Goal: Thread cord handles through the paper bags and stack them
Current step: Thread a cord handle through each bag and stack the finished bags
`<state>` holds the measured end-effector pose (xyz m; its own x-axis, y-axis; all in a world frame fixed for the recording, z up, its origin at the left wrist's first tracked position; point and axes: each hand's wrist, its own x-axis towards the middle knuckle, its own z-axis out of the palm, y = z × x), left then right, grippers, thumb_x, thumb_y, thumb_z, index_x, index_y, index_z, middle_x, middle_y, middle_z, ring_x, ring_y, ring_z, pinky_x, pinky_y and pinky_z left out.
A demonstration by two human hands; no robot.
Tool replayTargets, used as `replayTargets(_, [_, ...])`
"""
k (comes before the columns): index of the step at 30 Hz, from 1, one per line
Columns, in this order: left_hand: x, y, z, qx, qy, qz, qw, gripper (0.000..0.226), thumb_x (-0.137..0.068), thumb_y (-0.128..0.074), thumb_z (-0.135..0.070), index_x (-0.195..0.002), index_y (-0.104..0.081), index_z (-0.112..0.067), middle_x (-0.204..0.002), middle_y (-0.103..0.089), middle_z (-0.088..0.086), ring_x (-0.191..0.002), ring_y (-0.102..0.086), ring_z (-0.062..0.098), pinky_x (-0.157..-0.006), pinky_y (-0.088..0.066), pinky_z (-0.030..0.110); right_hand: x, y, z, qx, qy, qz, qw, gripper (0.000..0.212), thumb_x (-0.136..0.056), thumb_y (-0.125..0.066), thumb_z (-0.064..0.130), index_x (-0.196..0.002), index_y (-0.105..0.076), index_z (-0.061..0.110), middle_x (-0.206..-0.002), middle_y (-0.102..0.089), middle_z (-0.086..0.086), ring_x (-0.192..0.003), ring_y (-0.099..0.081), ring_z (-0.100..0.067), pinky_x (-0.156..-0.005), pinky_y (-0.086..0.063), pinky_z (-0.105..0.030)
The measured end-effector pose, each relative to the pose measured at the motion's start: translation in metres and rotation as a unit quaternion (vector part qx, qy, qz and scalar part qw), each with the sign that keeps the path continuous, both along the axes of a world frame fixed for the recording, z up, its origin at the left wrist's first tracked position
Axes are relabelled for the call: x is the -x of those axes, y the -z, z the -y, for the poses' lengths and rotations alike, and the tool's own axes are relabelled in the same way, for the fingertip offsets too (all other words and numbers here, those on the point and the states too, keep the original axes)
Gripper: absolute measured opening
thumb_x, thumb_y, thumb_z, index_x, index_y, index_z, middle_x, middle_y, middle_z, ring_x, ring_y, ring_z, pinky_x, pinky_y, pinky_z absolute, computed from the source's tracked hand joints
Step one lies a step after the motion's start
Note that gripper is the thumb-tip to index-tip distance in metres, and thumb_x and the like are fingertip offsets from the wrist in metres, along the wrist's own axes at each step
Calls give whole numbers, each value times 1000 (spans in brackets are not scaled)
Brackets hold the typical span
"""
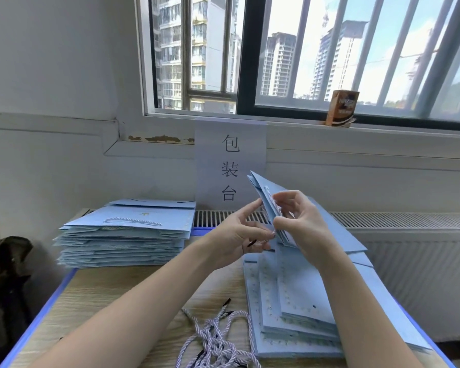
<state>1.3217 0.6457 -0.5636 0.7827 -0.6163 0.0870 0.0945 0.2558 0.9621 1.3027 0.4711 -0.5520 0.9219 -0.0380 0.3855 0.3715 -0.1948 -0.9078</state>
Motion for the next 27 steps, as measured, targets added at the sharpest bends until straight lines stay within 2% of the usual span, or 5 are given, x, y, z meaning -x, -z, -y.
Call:
replayTargets(6, [-3, -8, -14, -22, 62, -27, 997, 68, -85, -64, 12, -136, -59, -33, -78, -55, 7, -69, -52, 17, -67, -51, 26, -6, 5, 2, -32, -3, -13, 999, 48, -60, -65, 7, -106, -66, 18, -117, -67, -4, -109, -62, -12, -85, -49, -21])
replayTargets(13, [-1, -9, -17, -8, 83, -59, 995, 67, -85, -61, 13, -131, -63, -36, -83, -60, 7, -70, -48, 15, -63, -48, 24, -6, 9, 2, -35, -15, -18, 999, 43, -71, -65, -9, -107, -67, 16, -119, -66, -10, -111, -63, -18, -83, -51, -21])
replayTargets(19, [0, -8, -11, 48, 80, -113, 989, 57, -86, -61, 11, -128, -67, -26, -91, -57, 10, -67, -45, 14, -63, -45, 21, -6, 8, 2, -49, -5, -21, 999, 47, -61, -64, 6, -107, -67, 15, -117, -67, -9, -114, -63, -20, -88, -53, -27])
replayTargets(23, [-5, 0, 1, 154, 2, -199, 968, 21, -84, -63, 10, -103, -68, 2, -90, -59, 10, -61, -48, 10, -57, -44, 17, -8, 11, 1, -38, -4, -32, 999, 44, -63, -66, 1, -105, -66, 12, -117, -68, -10, -116, -63, -21, -103, -51, -37])
replayTargets(27, [-7, 12, 14, 128, -109, -182, 969, 12, -85, -61, 14, -87, -67, 4, -80, -63, 12, -57, -59, 12, -52, -49, 16, -6, 13, -6, 23, -12, -28, 999, 34, -79, -67, -11, -102, -62, 14, -115, -67, -2, -116, -63, -14, -87, -57, -30])
